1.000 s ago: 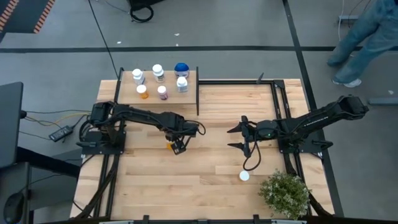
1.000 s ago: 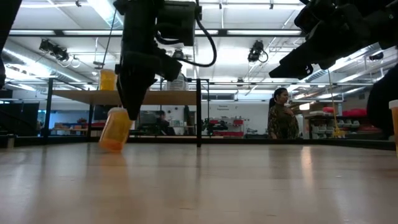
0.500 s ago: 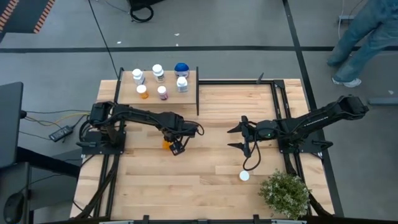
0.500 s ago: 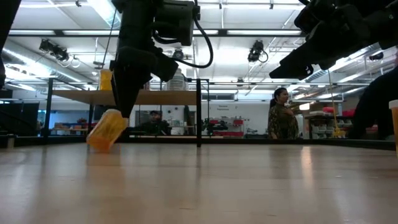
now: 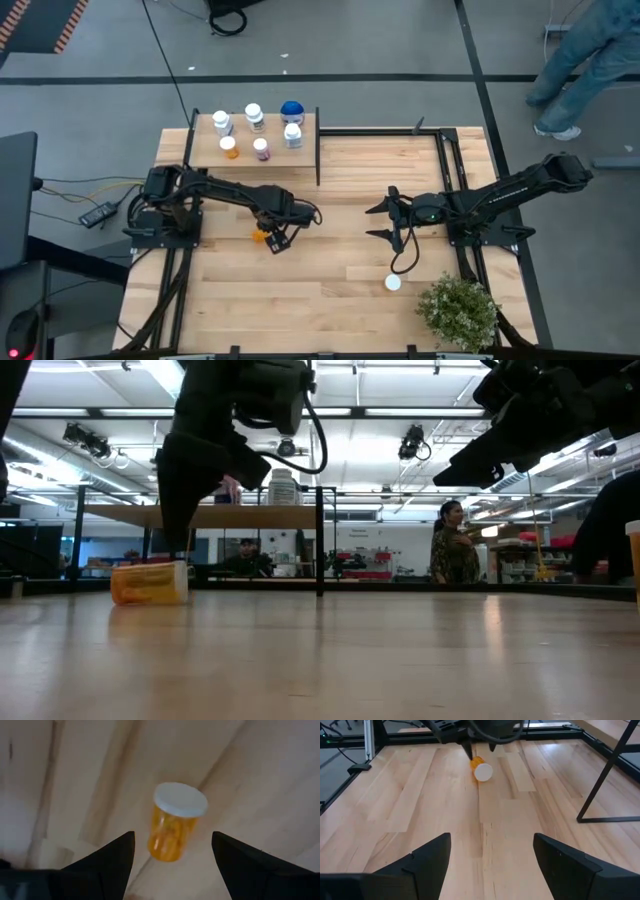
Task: Pick and place medicine bottles onto shelf by color
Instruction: Put the top orange pill bottle on the shelf
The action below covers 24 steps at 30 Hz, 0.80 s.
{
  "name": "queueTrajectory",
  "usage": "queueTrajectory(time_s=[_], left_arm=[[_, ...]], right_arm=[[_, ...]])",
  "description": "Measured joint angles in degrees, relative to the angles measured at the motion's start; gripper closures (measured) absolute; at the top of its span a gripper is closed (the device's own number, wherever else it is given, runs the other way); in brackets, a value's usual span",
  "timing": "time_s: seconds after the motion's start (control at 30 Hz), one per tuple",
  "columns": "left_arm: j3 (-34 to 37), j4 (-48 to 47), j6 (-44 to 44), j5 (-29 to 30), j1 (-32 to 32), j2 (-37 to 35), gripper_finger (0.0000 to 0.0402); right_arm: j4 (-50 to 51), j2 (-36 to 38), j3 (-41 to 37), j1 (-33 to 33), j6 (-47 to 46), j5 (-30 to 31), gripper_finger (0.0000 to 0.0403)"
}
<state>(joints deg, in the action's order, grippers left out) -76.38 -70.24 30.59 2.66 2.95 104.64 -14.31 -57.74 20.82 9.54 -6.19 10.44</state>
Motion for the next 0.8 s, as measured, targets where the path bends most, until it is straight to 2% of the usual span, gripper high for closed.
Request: queueTrajectory(time_s=[0.17, 0.37, 0.5, 0.8], left_arm=[[0.0, -0.3, -1.4, 0.1, -1.8, 0.0, 0.0129], [-0.1, 3.9, -3.3, -0.2, -1.8, 0.3, 0.0129], [0.0, 2.9, -5.6, -2.9, -1.8, 2.7, 0.0129], [0.0, 2.8, -9.2, -2.9, -1.6, 6.1, 0.0129]], right_arm=[[0.0, 0.0, 0.0, 0.0, -0.1, 0.0, 0.0111], [0.0, 0.0, 0.0, 0.0, 0.0, 0.0, 0.0111], [0.0, 0.0, 0.0, 0.0, 0.0, 0.0, 0.0111], [0.0, 0.0, 0.0, 0.0, 0.0, 0.0, 0.0111]])
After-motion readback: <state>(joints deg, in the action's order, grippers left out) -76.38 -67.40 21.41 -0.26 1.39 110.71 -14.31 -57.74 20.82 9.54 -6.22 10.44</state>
